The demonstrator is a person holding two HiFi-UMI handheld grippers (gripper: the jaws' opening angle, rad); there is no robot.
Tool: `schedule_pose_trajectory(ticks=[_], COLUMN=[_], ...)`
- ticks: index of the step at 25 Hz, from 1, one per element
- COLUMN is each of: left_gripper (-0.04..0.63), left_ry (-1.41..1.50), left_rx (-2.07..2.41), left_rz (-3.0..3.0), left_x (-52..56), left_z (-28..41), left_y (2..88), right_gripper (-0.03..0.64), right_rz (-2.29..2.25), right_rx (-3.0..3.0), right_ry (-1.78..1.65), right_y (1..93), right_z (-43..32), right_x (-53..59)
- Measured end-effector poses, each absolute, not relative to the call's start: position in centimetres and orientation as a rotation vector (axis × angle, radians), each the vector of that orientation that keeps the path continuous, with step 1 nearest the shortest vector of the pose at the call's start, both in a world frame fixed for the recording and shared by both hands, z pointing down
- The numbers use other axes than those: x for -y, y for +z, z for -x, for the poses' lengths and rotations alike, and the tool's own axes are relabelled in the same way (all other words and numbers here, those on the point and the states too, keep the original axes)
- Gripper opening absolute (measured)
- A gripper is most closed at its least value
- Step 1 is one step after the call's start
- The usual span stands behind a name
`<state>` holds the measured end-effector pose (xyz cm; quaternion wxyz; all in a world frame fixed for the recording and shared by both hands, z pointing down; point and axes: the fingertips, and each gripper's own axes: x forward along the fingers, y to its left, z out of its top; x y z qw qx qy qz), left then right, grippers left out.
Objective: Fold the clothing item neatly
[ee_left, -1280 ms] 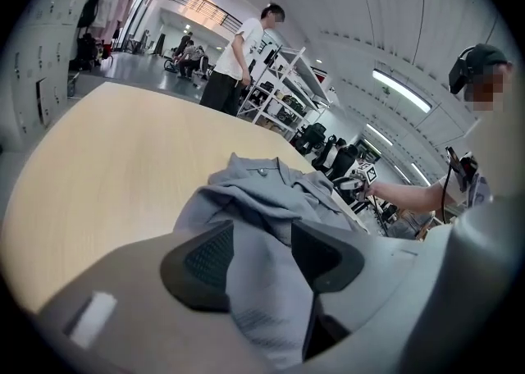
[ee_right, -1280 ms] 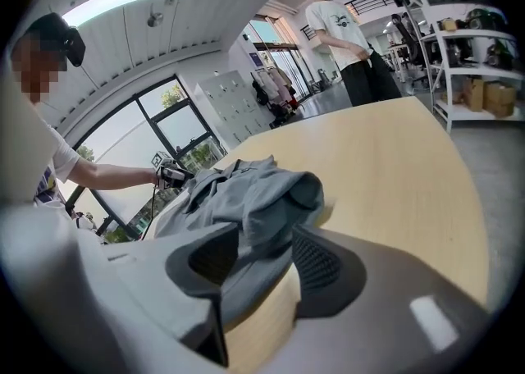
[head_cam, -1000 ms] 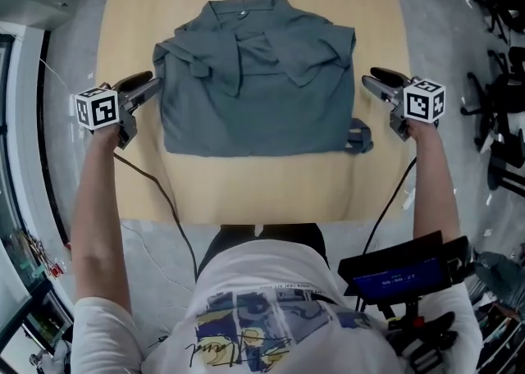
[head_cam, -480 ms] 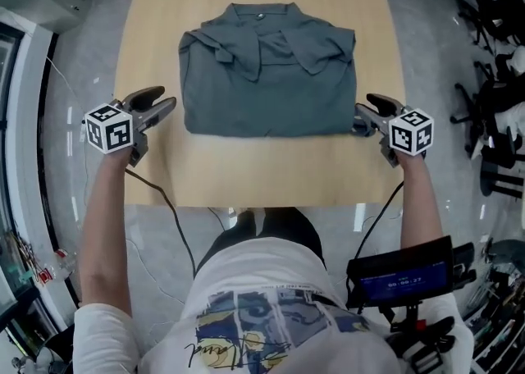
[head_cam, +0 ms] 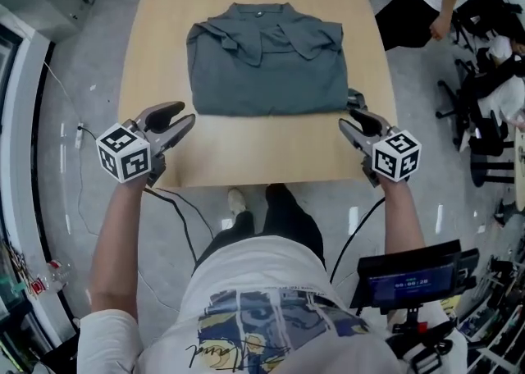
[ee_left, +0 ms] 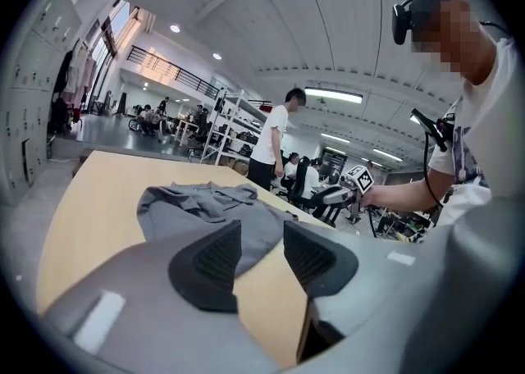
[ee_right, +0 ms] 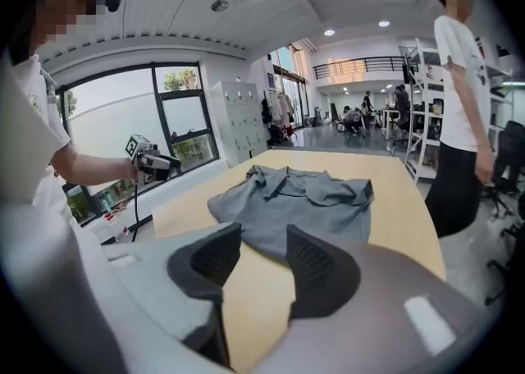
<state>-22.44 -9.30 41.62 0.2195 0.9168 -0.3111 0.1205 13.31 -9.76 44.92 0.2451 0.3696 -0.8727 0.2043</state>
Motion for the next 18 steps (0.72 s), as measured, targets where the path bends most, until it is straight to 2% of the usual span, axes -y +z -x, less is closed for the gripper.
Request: schedule_pose_trajectory(ticks=[6,12,18], left_gripper=[0.118,0.006,0.006], left_ry=[0.314,0.304,0.33], left_rx=[0.84,0.84,0.802], left_rz=[-2.556,-2.605,-2.641], left_x=[3.5,-1.8,-7.9], left_z=[20.8,17.9,12.8], left_y=[40.4,39.0,37.8], right_gripper=[0.144,0.047,0.003], right_rz=[-1.014,-1.004,-0.968], right_rx=[2.418,2.474,2.512], right_ry=[0.534,0.484,0.413], right_y=[43.2,41.5,39.9], right_z=[-11.3,-10.4,-10.7], right_x=[3.7,-0.6,-5.9])
